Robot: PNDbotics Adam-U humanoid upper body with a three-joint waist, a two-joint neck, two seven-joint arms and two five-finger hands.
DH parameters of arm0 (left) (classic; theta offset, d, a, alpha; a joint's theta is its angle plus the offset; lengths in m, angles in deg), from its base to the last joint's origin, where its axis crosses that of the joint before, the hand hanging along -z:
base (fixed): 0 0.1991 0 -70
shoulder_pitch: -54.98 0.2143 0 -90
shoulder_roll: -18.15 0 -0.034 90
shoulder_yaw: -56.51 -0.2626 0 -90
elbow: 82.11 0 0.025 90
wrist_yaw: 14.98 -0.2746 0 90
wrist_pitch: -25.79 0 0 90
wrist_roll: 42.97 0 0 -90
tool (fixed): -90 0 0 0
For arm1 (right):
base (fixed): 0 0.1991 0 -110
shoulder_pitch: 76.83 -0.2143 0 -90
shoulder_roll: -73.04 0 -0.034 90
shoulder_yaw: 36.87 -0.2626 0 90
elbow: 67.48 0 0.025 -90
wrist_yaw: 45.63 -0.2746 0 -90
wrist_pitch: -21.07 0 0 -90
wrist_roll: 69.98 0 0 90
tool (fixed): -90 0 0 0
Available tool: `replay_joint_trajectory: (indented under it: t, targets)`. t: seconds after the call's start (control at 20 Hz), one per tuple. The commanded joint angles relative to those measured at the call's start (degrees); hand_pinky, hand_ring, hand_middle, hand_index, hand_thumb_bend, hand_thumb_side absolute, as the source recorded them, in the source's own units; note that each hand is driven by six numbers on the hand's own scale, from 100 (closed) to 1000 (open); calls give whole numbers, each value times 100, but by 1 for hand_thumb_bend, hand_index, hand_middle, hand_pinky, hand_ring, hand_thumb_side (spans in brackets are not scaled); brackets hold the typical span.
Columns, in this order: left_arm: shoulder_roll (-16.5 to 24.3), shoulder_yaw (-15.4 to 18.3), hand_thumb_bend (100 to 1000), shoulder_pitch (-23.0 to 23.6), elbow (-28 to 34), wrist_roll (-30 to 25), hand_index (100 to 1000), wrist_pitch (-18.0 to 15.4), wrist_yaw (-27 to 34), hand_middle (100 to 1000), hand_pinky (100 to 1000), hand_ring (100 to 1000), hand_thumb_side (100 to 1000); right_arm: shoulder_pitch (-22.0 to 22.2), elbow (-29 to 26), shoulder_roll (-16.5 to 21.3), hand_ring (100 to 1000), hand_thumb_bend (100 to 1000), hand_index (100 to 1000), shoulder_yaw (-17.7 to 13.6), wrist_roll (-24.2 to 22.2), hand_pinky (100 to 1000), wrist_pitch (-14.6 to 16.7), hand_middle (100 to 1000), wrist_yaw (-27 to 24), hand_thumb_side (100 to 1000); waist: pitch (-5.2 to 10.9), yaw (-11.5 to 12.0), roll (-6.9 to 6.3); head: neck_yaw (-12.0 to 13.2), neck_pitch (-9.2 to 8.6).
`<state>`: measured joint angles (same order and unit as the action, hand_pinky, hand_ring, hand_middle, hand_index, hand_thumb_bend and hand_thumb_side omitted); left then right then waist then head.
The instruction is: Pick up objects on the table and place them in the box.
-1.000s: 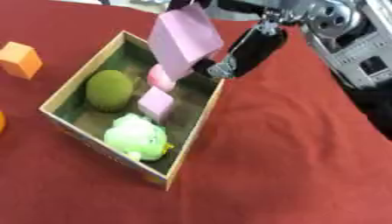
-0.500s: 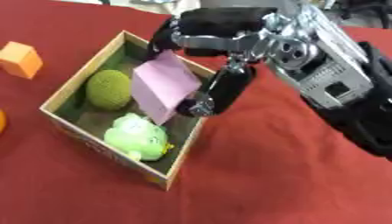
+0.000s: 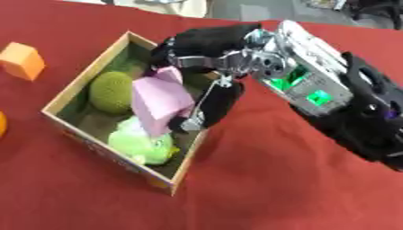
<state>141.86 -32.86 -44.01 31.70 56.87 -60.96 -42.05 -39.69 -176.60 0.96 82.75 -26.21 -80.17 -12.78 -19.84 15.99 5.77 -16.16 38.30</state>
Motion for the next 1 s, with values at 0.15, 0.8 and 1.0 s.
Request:
replay_joint_trajectory:
  t: [0.15, 0.8, 1.0]
  targets:
    - [89, 90, 522, -17, 78, 20, 858, 13, 18, 711, 822, 741, 845, 20, -275, 154, 907, 292, 963, -515, 251, 907, 6, 831, -127, 390, 122, -10, -2, 65, 5]
    - [98, 126, 522, 18, 78, 68, 859, 31, 4, 712, 823, 742, 845, 285, -548, 462, 852, 100, 910, -1554, 1600, 857, -222, 776, -735, 247, 129, -83, -57, 85, 12]
    - [122, 139, 522, 11, 78, 115, 860, 18, -19, 713, 824, 744, 843, 669, -548, 793, 812, 100, 874, -1995, 2803, 825, -304, 739, -1163, 335, 125, -111, -63, 133, 11]
